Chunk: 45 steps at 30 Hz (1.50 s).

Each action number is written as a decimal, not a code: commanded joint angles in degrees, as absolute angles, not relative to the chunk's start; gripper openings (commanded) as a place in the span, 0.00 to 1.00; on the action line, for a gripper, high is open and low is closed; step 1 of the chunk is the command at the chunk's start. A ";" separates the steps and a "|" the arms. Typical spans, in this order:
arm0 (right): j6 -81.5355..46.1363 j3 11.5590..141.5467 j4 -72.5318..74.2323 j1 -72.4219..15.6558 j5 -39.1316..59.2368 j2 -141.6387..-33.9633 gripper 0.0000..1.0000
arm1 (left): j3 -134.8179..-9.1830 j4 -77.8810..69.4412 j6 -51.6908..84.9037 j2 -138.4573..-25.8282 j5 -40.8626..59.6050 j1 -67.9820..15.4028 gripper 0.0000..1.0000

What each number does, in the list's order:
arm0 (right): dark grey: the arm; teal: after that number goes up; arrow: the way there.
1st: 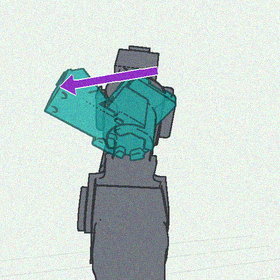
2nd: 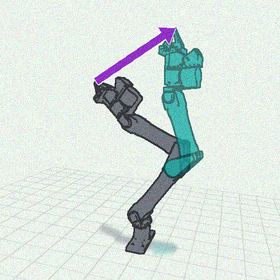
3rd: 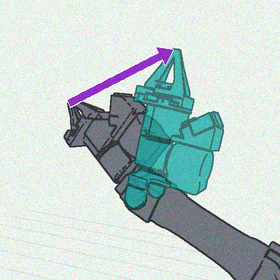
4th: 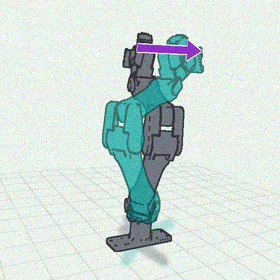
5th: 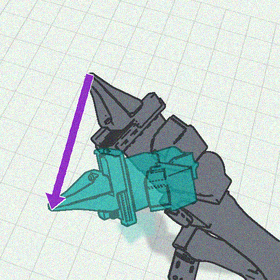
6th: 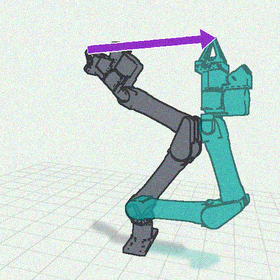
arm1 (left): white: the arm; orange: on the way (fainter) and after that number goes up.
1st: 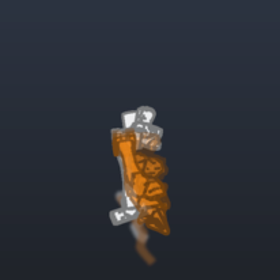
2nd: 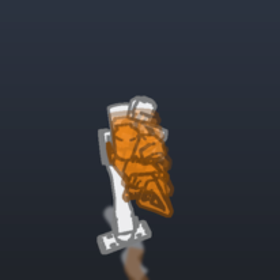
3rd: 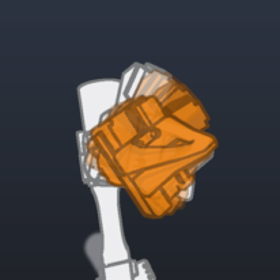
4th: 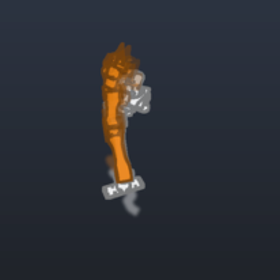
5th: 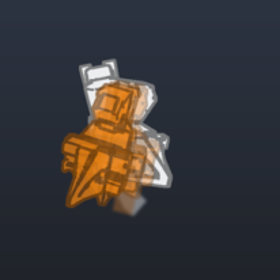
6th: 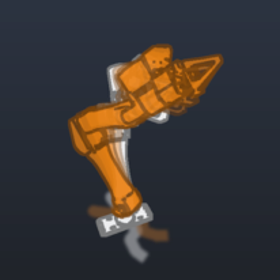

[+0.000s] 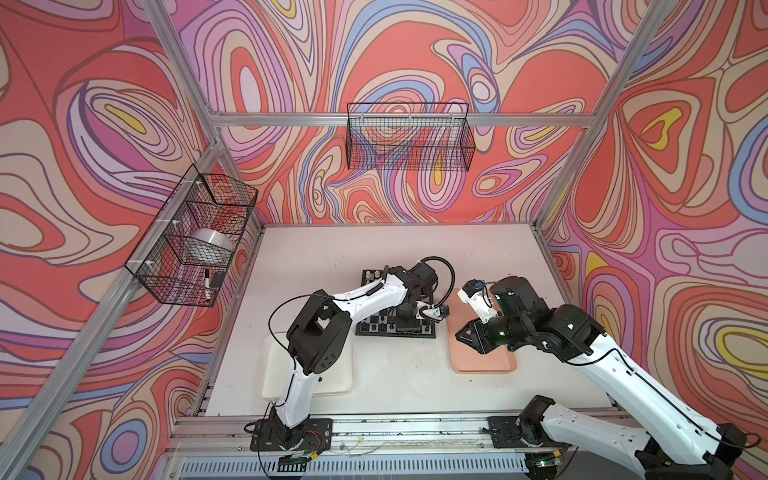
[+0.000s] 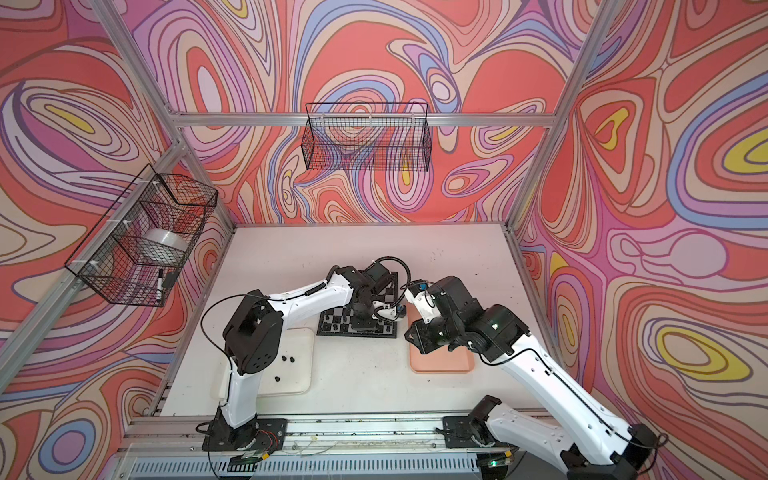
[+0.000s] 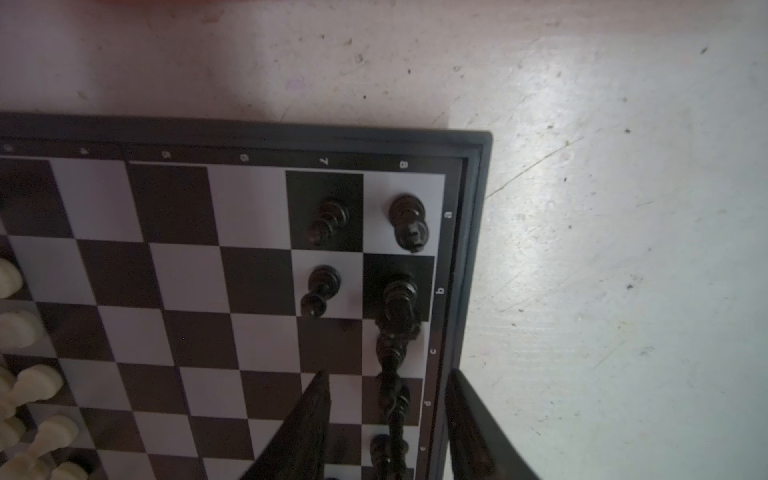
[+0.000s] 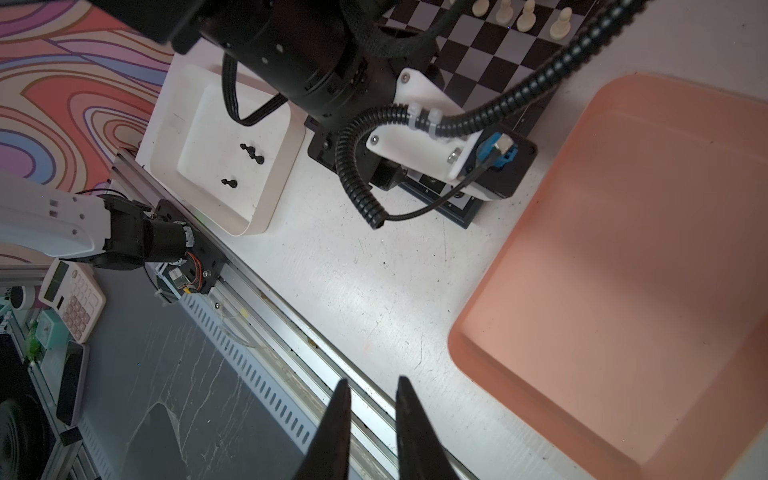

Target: Set up the chess pieces on the board

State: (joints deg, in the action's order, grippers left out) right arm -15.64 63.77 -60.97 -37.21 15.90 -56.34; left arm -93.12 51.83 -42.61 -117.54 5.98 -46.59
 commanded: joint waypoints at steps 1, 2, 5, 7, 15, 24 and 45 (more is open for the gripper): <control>-15.29 66.25 -60.56 -37.35 16.30 -55.01 0.20 | -94.69 54.57 -42.56 -116.82 6.50 -47.01 0.50; -15.35 66.96 -60.56 -37.40 16.47 -54.68 0.20 | -94.71 54.77 -42.61 -116.43 6.59 -46.95 0.51; -15.47 69.39 -61.07 -37.35 17.04 -54.18 0.21 | -94.69 55.51 -42.66 -115.52 6.72 -46.98 0.53; -15.46 71.14 -61.80 -37.36 17.14 -54.17 0.21 | -94.72 56.15 -42.79 -114.70 6.80 -46.96 0.54; -15.18 77.86 -62.97 -37.35 18.07 -53.17 0.21 | -95.58 58.87 -42.77 -111.17 6.72 -46.76 0.57; -14.95 80.62 -62.68 -37.35 20.05 -53.45 0.22 | -94.60 62.42 -40.72 -104.42 8.53 -41.58 0.60; -9.86 74.19 -56.01 -37.40 26.47 -70.09 0.21 | -55.89 60.09 -41.75 -72.82 7.29 -22.69 0.53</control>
State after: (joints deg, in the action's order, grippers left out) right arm -10.94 74.94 -58.78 -37.21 24.23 -69.56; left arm -59.31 60.71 -40.42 -74.43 7.29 -23.73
